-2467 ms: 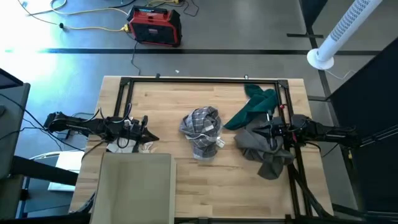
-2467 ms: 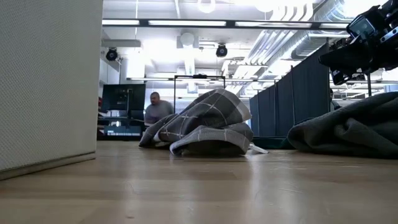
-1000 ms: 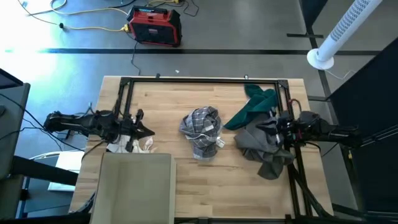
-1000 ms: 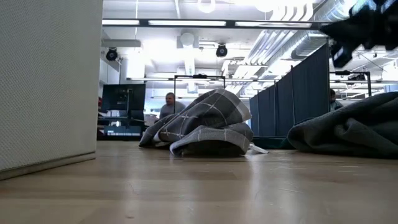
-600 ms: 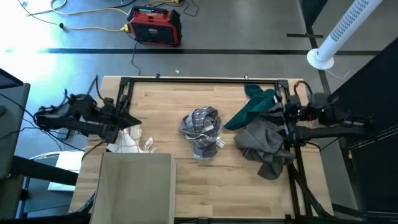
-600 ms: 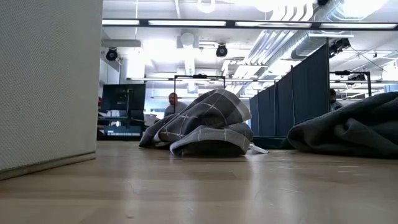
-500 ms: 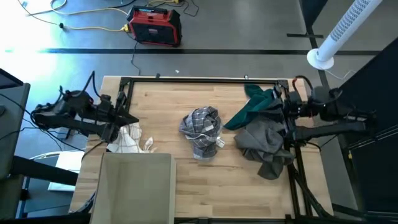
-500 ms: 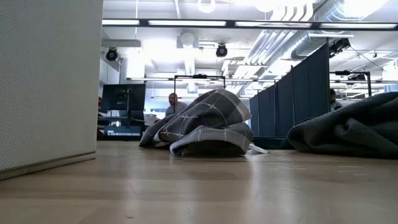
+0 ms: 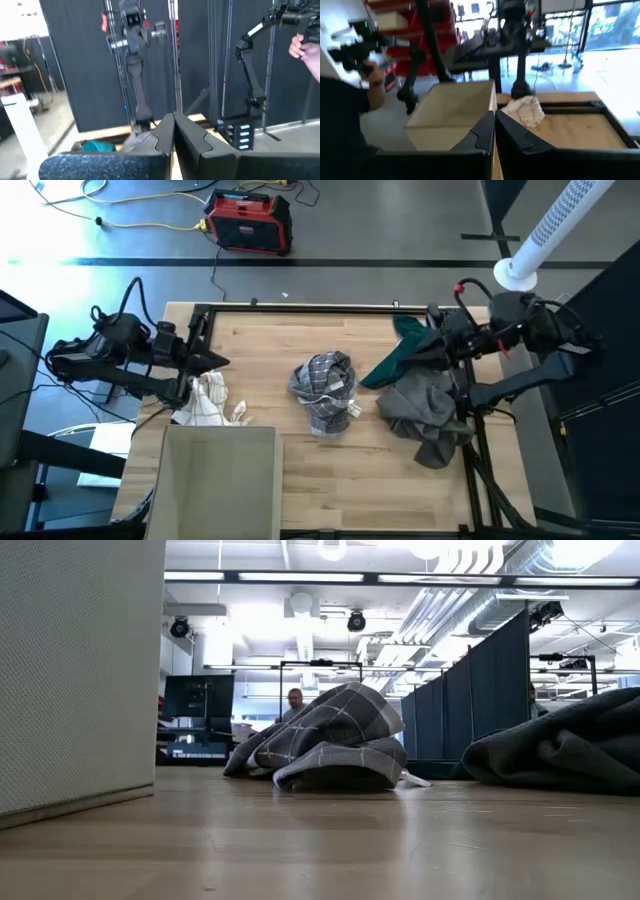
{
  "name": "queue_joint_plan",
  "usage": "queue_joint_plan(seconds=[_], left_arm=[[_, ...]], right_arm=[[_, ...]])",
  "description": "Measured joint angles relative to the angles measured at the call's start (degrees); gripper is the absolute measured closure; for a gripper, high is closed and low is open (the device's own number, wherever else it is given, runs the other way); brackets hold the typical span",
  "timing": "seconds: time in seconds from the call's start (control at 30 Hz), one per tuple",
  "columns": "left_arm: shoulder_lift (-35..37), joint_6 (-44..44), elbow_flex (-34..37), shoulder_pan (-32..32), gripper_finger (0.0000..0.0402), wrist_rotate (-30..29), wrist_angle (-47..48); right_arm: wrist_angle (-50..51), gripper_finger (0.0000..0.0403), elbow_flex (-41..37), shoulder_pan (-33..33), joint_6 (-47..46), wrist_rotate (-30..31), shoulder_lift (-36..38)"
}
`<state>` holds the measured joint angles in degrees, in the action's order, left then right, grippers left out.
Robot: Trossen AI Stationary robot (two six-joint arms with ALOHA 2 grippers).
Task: Fold towel
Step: Move the white laundry bin to the top center of the table
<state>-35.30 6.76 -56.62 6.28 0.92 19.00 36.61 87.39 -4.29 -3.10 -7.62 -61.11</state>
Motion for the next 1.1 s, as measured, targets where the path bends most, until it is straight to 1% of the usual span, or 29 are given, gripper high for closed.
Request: queue_joint_plan(seconds=[0.1, 0.17, 0.27, 0.33, 0.4, 0.47, 0.53, 0.6, 0.67, 0.77, 1.1], left_arm=[[-1.47, 1.38, -0.08, 0.00, 0.0401, -0.05, -3.31], [-3.12, 0.84, -0.09, 0.00, 0.0401, -0.79, -5.87], [-6.38, -1.84, -0.24, 0.00, 0.0401, -5.25, -7.95], [-8.56, -3.22, -1.16, 0.00, 0.0401, -9.70, -5.79], [-10.10, -3.46, -2.43, 0.00, 0.0401, -14.07, -1.67], [-10.82, -4.91, -3.33, 0.16, 0.0401, -16.33, 2.02], [-10.79, -7.03, -3.31, 0.87, 0.0401, -14.59, 7.84], [-10.90, -8.20, -3.28, 1.67, 0.0401, -10.66, 11.19], [-10.80, -9.25, -3.26, 2.41, 0.0401, -7.67, 13.49], [-10.77, -11.42, -3.26, 3.81, 0.0401, -3.58, 14.48], [-11.30, -17.52, -3.26, 8.84, 0.0401, 0.36, 14.28]], right_arm=[[3.15, 0.0403, 3.45, -0.87, 0.27, 0.02, -2.43], [2.62, 0.0403, 4.04, -1.01, 0.47, 0.74, -3.16], [0.95, 0.0403, 3.69, -0.97, 0.25, 1.86, -3.42], [0.57, 0.0403, 3.72, -0.97, 0.14, 3.09, -3.55], [0.66, 0.0403, 3.72, -0.97, -0.71, 3.51, -3.73], [0.67, 0.0403, 3.72, -0.97, -2.98, 3.55, -3.75], [0.76, 0.0403, 3.72, -0.97, -5.73, 3.54, -3.75], [1.63, 0.0403, 3.72, -1.12, -8.02, 3.54, -3.75], [3.77, 0.0403, 3.72, -1.48, -8.94, 3.54, -3.75], [7.25, 0.0403, 3.71, -2.43, -8.96, 3.63, -3.87], [16.71, 0.0403, 3.65, -6.13, -9.55, 4.56, -4.92]])
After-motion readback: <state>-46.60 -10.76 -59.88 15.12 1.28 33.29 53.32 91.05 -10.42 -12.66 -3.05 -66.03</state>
